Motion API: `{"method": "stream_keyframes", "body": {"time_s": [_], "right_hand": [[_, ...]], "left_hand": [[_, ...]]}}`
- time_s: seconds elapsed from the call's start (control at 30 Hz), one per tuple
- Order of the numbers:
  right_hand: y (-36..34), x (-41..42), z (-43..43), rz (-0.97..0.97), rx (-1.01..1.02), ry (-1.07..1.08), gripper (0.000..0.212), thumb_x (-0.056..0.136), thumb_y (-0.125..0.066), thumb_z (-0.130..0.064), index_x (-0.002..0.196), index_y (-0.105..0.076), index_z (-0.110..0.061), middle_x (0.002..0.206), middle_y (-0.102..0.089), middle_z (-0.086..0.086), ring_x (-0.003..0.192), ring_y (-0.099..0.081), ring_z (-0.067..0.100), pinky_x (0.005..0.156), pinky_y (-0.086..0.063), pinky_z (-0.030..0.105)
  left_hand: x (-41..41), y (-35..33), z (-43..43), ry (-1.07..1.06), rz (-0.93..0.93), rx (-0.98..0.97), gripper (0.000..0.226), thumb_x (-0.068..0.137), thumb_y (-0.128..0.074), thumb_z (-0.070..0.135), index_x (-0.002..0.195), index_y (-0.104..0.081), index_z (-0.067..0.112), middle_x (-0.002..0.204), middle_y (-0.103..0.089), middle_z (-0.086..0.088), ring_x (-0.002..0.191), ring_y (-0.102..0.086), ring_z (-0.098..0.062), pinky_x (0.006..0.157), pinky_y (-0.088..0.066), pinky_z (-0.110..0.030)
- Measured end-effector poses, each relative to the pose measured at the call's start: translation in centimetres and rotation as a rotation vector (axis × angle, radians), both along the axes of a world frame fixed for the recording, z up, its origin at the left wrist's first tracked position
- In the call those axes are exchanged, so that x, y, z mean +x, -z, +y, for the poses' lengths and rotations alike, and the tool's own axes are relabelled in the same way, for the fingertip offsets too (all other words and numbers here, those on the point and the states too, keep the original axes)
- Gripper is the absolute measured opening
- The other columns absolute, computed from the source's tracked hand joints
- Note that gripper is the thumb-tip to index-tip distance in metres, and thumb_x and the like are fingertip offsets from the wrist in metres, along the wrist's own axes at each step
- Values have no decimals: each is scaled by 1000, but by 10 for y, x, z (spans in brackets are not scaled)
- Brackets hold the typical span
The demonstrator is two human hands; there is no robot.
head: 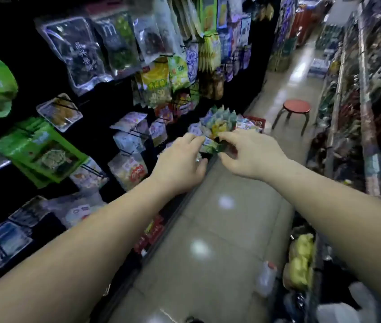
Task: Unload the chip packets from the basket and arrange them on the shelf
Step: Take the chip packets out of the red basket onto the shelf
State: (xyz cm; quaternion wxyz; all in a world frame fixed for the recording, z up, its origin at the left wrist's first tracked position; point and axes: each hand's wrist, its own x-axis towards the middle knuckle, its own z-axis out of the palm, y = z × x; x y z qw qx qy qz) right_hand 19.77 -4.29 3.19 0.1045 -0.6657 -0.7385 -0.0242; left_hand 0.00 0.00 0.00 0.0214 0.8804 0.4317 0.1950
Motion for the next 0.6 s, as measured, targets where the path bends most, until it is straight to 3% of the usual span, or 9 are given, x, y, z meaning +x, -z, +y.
{"method": "stream_keyframes", "body": {"time_s": [0.13,0.33,0.47,0.6], "right_hand": [[56,31,31,60,-132,32,61,92,-54,-50,150,-41,-34,135,-57,-1,126,-55,28,94,-53,45],[117,82,124,180,-276,95,68,85,-47,-63,147,-50,-35,142,-57,-6,133,-52,21,103,-49,40],[125,138,184,241,-286,183,60,91,-54,-56,146,-51,-33,140,-57,-7,131,-54,21,100,-51,41],[124,202,240,231,-276,268,58,94,-56,-50,148,-48,-31,143,-55,-6,132,-53,22,101,-49,39]], "left_hand": [[29,53,34,11,29,-128,53,90,-57,33,139,-50,14,125,-54,-6,116,-57,-30,87,-54,-44],[81,117,126,-60,-40,-292,60,94,-57,36,149,-44,14,138,-51,-4,124,-53,-27,98,-49,-41],[135,125,197,3,-31,-370,63,95,-55,34,152,-40,12,148,-48,-5,137,-46,-24,110,-43,-40],[206,118,268,34,-1,-392,61,96,-54,35,152,-38,15,146,-46,-5,133,-47,-27,106,-45,-44]]}}
